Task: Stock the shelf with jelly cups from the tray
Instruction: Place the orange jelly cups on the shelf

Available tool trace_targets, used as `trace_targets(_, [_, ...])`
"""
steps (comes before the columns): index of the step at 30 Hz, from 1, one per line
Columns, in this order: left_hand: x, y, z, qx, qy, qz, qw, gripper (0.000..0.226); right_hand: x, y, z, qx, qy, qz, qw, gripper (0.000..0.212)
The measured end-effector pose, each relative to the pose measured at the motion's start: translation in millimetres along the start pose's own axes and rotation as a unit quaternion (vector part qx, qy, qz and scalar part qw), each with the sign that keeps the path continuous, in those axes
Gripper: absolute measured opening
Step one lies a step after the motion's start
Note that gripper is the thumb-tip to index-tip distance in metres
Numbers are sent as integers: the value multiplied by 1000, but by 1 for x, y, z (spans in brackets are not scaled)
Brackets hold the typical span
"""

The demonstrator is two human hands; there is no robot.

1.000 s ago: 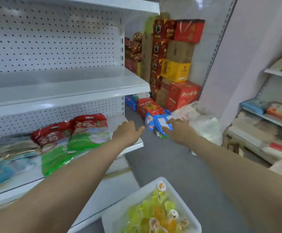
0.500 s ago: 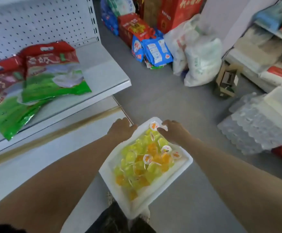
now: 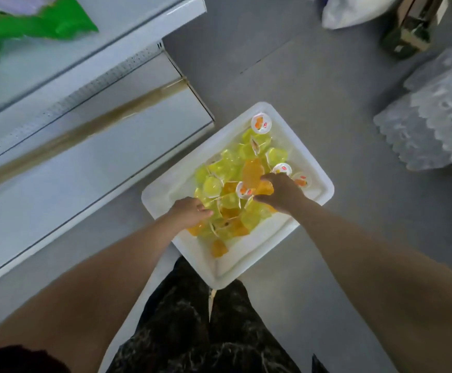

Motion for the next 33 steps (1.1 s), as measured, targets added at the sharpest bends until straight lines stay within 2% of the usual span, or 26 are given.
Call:
trace_targets(4, [-11,-26,-13,-69,-14,-50,996,57,10,-7,-14,10,-3,-32,999,71])
trace_targets(13, [-21,-42,-40,-125,-24,-58,990,72,25,-25,-32,8,-37,-51,998,76])
trace_targets(18, [-28,-43,-45,-169,-14,10,985,78,28,-24,-35,37,-40,-65,996,62])
trace_targets(21, [-30,-48,-45,-216,4,76,973,100,27,-24,-35,43,-31,-73,996,52])
trace_targets(22, [-29,-51,-46,-228,8,83,970,101,28,-24,-35,41,-30,-77,996,51])
trace_targets(25, [-26,-53,-50,-237,7,69,969,78,30,-25,-36,41,-30,-83,995,52])
trace_targets(33, [-26,-53,-56,-206,5,0,979,68,31,-33,-35,51,-25,-57,997,70])
Point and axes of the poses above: each hand's wrist, its own z-axis away from the middle knuckle, its own y-axis out of the back of the hand, x = y × z, the point moved 8 cm from there along -z, towards the middle knuckle, and after that the axes turned 13 degrees about -z, right-handed, at the moved point
